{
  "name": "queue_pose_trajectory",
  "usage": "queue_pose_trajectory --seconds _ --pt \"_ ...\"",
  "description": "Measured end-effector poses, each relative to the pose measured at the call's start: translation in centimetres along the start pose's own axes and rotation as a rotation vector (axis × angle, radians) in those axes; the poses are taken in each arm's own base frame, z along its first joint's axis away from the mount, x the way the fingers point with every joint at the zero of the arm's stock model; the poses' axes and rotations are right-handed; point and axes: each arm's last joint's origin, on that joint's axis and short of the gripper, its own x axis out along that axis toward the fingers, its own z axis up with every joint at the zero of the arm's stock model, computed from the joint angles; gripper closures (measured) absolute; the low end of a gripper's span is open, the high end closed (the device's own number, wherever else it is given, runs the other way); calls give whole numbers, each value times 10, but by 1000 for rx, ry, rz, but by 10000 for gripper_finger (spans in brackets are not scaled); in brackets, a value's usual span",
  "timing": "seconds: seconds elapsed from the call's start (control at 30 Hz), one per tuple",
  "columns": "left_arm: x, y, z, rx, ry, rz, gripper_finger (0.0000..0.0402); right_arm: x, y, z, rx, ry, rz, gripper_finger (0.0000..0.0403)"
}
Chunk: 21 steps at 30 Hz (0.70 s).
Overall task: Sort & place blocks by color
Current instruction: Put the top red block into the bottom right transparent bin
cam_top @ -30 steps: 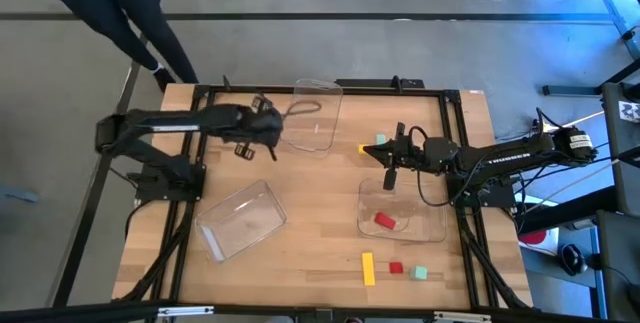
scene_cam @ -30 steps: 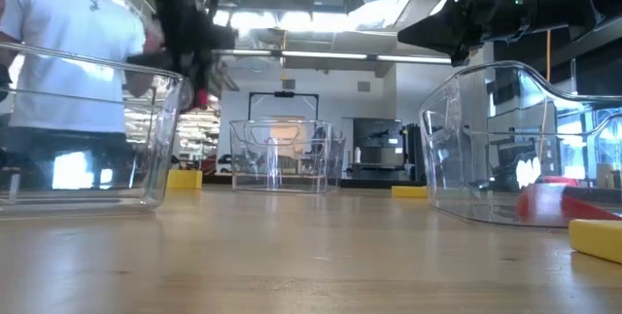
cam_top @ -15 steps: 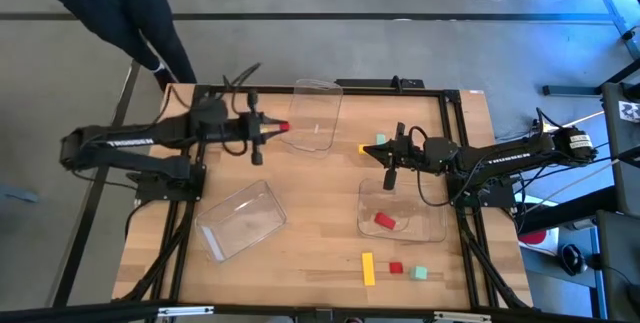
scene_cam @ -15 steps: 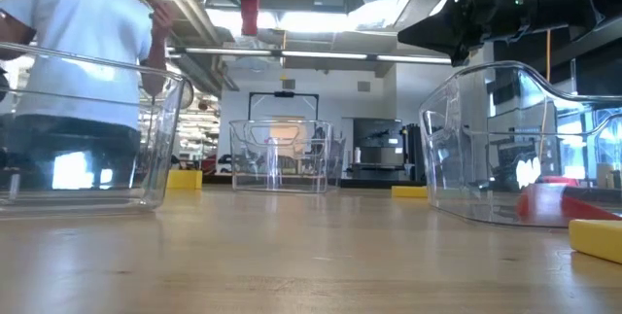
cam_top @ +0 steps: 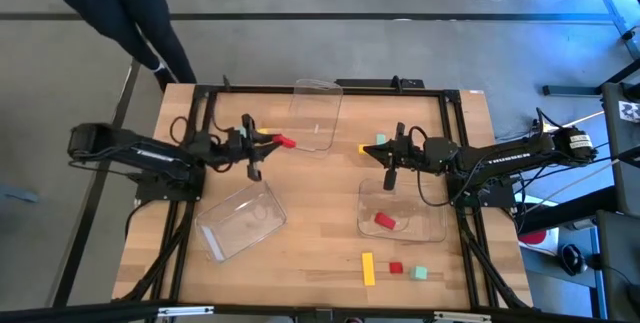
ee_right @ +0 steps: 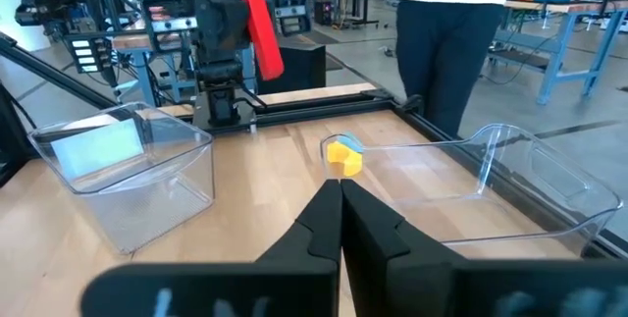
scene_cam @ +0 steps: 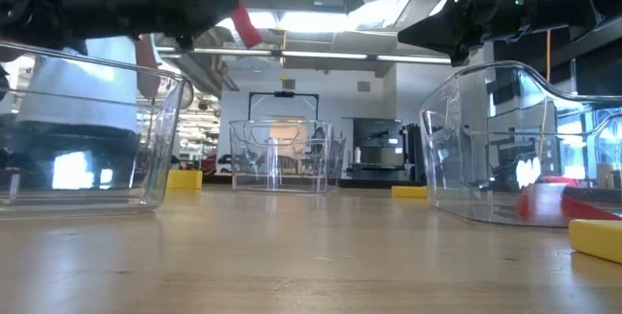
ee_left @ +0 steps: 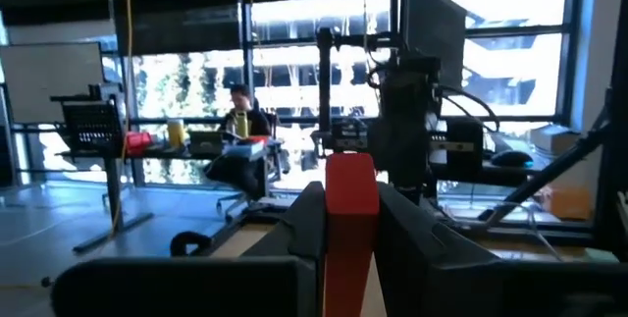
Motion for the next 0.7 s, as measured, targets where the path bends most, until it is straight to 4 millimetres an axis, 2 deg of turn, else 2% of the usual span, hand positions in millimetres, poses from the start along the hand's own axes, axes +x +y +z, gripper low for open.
queue_pose_trajectory --seconds 0.27,0.43,0.57,0.7 --pt "7 -6 2 -27 -5 -24 355 2 2 0 12 -7 34 397" --pt "10 -7 4 -29 -11 -26 355 14 8 -4 44 -52 144 389" --pt "10 -7 4 -54 -11 -27 355 31 12 -10 72 -65 144 343" --pt "10 -7 4 -80 -11 -28 355 52 17 -10 64 -39 142 264"
